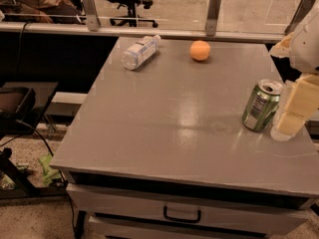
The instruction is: Move green can near blue plastic bottle
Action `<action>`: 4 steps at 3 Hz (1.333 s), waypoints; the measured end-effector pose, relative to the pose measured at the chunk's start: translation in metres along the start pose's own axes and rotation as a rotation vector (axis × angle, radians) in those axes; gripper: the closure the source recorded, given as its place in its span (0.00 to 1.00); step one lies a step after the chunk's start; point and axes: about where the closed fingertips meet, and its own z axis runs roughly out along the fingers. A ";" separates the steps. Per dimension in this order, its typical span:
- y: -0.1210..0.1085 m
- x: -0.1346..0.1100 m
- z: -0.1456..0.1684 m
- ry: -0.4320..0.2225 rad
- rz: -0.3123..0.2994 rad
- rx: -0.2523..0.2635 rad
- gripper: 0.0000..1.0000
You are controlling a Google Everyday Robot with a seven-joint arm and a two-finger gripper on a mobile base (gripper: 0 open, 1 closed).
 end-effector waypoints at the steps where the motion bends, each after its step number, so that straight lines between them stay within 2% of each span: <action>1: -0.007 0.002 0.001 -0.008 0.011 0.014 0.00; 2: -0.024 0.008 0.015 -0.042 0.030 0.023 0.00; 4: -0.058 0.025 0.060 -0.129 0.076 0.007 0.00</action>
Offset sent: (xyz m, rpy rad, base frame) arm 0.0569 -0.0252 -0.0332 0.1023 -0.0430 -0.0409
